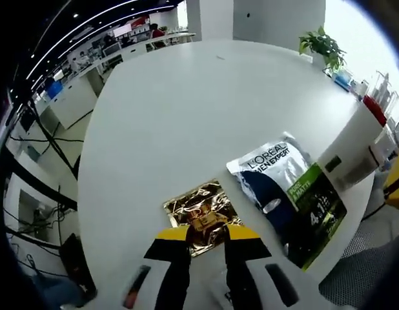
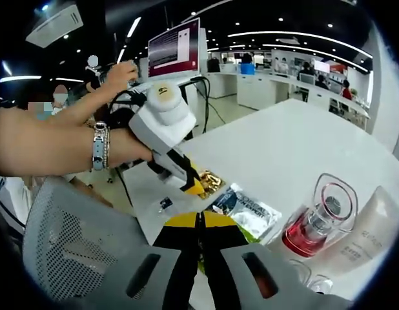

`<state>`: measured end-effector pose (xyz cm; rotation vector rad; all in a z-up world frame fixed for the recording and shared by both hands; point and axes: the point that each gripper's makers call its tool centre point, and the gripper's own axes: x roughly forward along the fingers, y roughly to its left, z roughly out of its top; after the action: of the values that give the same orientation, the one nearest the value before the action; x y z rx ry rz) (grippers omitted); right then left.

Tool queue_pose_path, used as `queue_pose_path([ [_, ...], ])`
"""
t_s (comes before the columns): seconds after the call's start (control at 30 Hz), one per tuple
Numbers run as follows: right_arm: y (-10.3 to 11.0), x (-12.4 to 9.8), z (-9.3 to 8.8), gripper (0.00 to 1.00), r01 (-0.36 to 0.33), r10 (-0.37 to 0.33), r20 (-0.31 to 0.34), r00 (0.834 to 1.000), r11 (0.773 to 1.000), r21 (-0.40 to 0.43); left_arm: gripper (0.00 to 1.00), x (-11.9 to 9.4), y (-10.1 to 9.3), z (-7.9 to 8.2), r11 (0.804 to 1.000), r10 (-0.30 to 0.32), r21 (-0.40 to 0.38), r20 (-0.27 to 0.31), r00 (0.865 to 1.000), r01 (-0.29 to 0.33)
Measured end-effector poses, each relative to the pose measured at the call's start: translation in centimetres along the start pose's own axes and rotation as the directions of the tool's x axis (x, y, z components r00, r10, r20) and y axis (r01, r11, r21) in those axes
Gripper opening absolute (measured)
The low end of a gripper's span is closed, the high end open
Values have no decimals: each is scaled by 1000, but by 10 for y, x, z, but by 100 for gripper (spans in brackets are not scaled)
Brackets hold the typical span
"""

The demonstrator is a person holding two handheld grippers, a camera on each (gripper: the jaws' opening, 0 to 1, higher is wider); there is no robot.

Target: Arrange the skincare products in the storage area until every visible bottle or jar stands upright without overlapping.

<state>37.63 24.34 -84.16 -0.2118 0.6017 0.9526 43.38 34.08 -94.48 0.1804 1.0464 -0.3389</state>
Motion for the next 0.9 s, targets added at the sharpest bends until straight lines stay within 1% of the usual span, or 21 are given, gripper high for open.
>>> queue_pose_path([
  [0.23, 0, 1, -1, 1, -3, 3, -5, 1000, 1000, -3, 21, 1, -1, 1, 1000, -7, -18, -8, 1000, 7],
  [0.47, 2, 1, -2, 1, -5, 5, -10, 1000, 1000, -8, 21, 1, 0, 3, 1000, -5, -13, -3, 1000, 5],
  [0.53, 3, 2, -2, 1, -6, 6, -11, 1000, 1000, -14, 25, -3, 1, 4, 1000, 0, -14, -8, 1000, 0],
  [0.57, 3, 2, -2, 1, -6, 6, -10, 1000, 1000, -16, 25, -7, 0, 6, 1000, -8, -22, 1, 1000, 8],
  [0.6, 3, 1, -2, 1, -6, 5, -10, 1000, 1000, -16, 25, -13, -3, 12, 999, -34, -28, 29, 999, 35],
  [0.67, 2, 1, -2, 1, -6, 5, -9, 1000, 1000, -15, 25, -23, -11, 13, 996, -85, -12, 49, 995, 85],
  [0.73, 1, 1, -1, 1, -4, 4, -7, 1000, 1000, -14, 25, -33, -18, 6, 989, -139, 56, 51, 989, 136],
  [0.77, 1, 0, -1, 1, -2, 2, -7, 1000, 1000, -15, 24, -37, -24, -2, 979, -177, 105, 38, 983, 172],
  [0.8, 0, 0, 1, 1, -1, 1, -3, 1000, 1000, -13, 24, -39, -28, -9, 972, -196, 136, 23, 980, 192],
  [0.83, 0, 0, 1, 1, -1, 1, 0, 1000, 1000, -11, 24, -41, -30, -20, 962, -200, 191, -3, 980, 197],
  [0.9, 0, 0, 2, 1, -3, 3, 1, 1000, 1000, -10, 24, -41, -30, -34, 946, -183, 268, -20, 983, 181],
])
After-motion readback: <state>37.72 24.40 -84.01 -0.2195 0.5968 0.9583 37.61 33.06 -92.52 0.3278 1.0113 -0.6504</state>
